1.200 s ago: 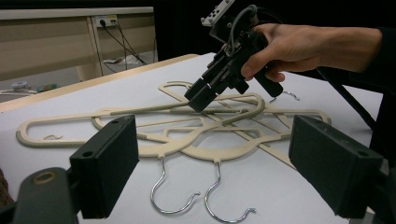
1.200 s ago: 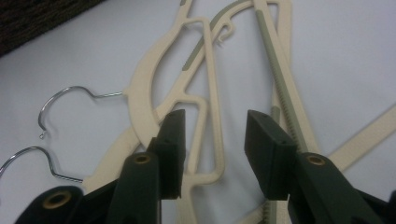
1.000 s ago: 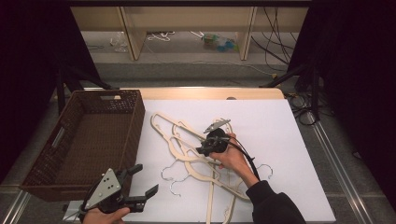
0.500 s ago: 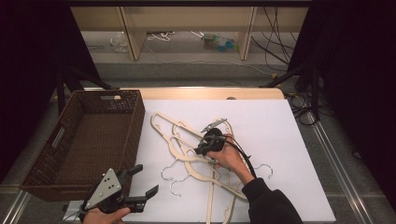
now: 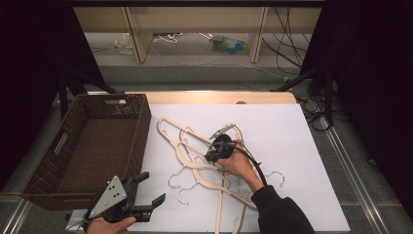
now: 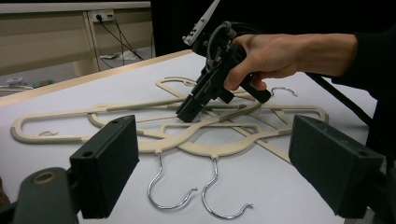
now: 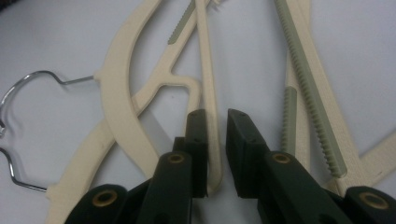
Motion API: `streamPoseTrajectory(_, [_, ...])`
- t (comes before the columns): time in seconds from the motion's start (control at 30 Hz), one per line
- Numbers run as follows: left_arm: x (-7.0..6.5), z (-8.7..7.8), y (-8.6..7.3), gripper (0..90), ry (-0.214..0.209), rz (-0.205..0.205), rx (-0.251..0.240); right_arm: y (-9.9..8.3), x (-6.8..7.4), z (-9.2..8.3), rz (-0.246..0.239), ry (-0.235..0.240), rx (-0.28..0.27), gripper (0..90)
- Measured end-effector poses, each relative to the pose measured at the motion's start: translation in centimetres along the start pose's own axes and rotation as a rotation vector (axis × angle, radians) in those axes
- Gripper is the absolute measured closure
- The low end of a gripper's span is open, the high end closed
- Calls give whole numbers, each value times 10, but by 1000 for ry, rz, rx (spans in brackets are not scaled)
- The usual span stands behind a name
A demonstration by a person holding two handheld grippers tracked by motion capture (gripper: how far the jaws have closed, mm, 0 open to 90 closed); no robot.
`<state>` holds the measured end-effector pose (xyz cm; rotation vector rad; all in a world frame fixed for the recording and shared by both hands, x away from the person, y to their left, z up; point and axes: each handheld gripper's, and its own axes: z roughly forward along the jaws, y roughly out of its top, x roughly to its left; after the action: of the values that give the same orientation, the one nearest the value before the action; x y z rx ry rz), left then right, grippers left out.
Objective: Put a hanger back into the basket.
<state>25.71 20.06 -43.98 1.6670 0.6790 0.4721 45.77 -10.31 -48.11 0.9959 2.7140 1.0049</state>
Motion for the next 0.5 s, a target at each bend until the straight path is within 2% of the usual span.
streamPoseTrajectory(0.07, [1, -1, 1, 161, 2, 17, 5, 1, 3, 1, -27, -16, 7, 781])
streamPoseTrajectory(0.1, [1, 0, 0, 161, -5, 5, -3, 1, 3, 1, -27, -16, 7, 781])
streamPoseTrajectory(0.17, [1, 0, 0, 160, -3, 20, 2, 1, 4, 1, -48, -31, 11, 829])
streamPoseTrajectory(0.23, [1, 0, 0, 161, -8, 11, -2, 1, 4, 1, -48, -37, 11, 833])
streamPoseTrajectory(0.27, [0, -1, 0, 161, 4, 8, 9, 2, 6, 0, -60, -43, 19, 840])
streamPoseTrajectory(0.4, [1, 0, 0, 161, -3, 9, -1, 5, 9, -5, -71, -40, 11, 849])
streamPoseTrajectory(0.5, [1, 0, 0, 162, -1, 8, 0, 4, 7, -12, -76, -21, 18, 850])
